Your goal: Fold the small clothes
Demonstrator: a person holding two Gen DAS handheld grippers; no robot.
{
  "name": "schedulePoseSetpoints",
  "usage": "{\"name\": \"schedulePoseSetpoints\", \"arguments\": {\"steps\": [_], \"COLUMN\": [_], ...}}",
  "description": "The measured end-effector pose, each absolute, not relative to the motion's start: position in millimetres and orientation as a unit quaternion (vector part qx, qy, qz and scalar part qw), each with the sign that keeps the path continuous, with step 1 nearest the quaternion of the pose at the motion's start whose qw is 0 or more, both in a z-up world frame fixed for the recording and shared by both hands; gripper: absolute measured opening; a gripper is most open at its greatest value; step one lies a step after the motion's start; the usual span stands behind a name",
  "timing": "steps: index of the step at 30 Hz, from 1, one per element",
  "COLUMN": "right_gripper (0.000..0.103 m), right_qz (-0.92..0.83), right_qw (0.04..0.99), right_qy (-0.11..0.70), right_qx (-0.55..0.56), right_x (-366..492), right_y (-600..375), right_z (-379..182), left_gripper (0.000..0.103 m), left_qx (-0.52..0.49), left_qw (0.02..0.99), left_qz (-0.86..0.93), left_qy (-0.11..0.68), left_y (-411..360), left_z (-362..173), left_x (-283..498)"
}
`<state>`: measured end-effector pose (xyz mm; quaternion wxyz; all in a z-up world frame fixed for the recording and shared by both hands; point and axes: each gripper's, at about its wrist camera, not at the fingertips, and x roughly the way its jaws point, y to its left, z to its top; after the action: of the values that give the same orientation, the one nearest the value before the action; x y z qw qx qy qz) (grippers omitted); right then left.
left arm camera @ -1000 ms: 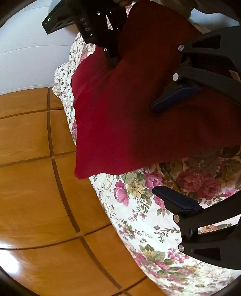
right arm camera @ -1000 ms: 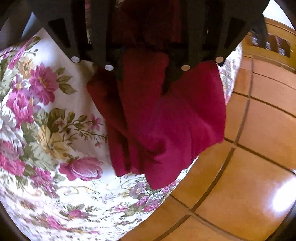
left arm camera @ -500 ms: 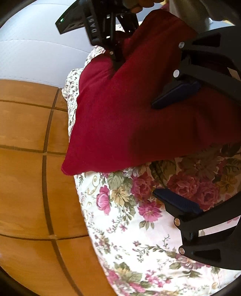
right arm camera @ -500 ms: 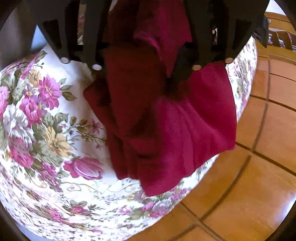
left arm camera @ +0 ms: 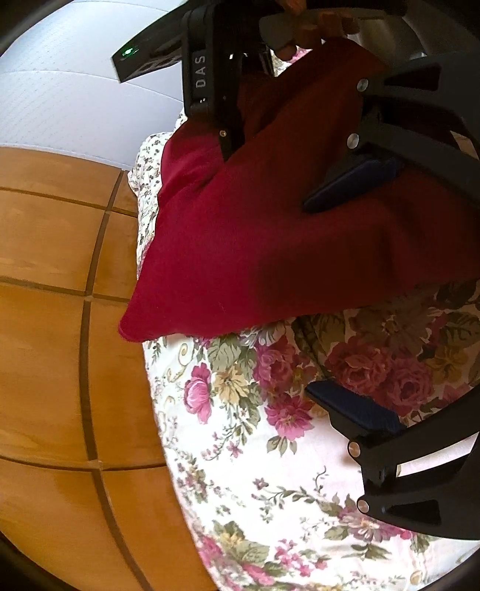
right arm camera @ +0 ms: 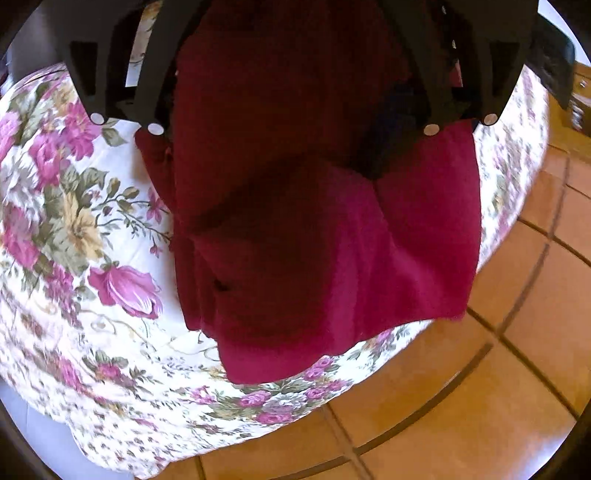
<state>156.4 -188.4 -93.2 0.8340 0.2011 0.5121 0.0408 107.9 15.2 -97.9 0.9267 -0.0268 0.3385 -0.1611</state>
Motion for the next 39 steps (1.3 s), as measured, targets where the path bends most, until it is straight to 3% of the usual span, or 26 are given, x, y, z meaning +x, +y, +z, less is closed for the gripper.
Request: {"name": "schedulePoseSetpoints", "arguments": {"steps": [9,19,22,25,29,31,33,37,38,39], "right_gripper": [0.085,0.082,0.090,0.090,0.069,0.062,0.048,0.047,0.033,0.030], "right_qz": [0.058,0.074,-0.018,-0.040,0.033,0.094,0.118,0.045,0.026,0.023], "right_qw": [0.855,0.837,0.844,0.875,0.909,0.910,0.905,0.901,0.900,0.898], "right_qy": [0.487,0.463,0.454,0.379,0.338,0.352,0.376,0.425,0.430,0.432], "right_qx": [0.170,0.282,0.285,0.298,0.243,0.200,0.161,0.076,0.069,0.081], "right_x": [150,131,115,95,96,103,111,136,144,151], "right_y": [-183,-226,-251,-273,-238,-201,-175,-163,-169,-179], "right_z": [-95,-87,-78,-53,-27,-30,-40,-73,-81,-88], "left_gripper": [0.095,0.099,0.099,0.099,0.099,0.099,0.099,0.099,0.099,0.099], "left_qx": [-0.048,-0.072,-0.081,-0.079,-0.069,-0.068,-0.066,-0.051,-0.051,-0.056], "left_qw": [0.922,0.917,0.918,0.919,0.923,0.924,0.925,0.929,0.928,0.925], "left_qz": [-0.168,-0.174,-0.173,-0.170,-0.163,-0.161,-0.159,-0.147,-0.150,-0.158], "left_qy": [0.344,0.350,0.349,0.346,0.340,0.340,0.339,0.337,0.338,0.341], "left_y": [20,27,30,29,26,26,25,17,16,14], "left_z": [-101,-104,-104,-104,-102,-102,-102,-100,-100,-100], "left_x": [110,112,110,109,107,107,107,106,107,109]}}
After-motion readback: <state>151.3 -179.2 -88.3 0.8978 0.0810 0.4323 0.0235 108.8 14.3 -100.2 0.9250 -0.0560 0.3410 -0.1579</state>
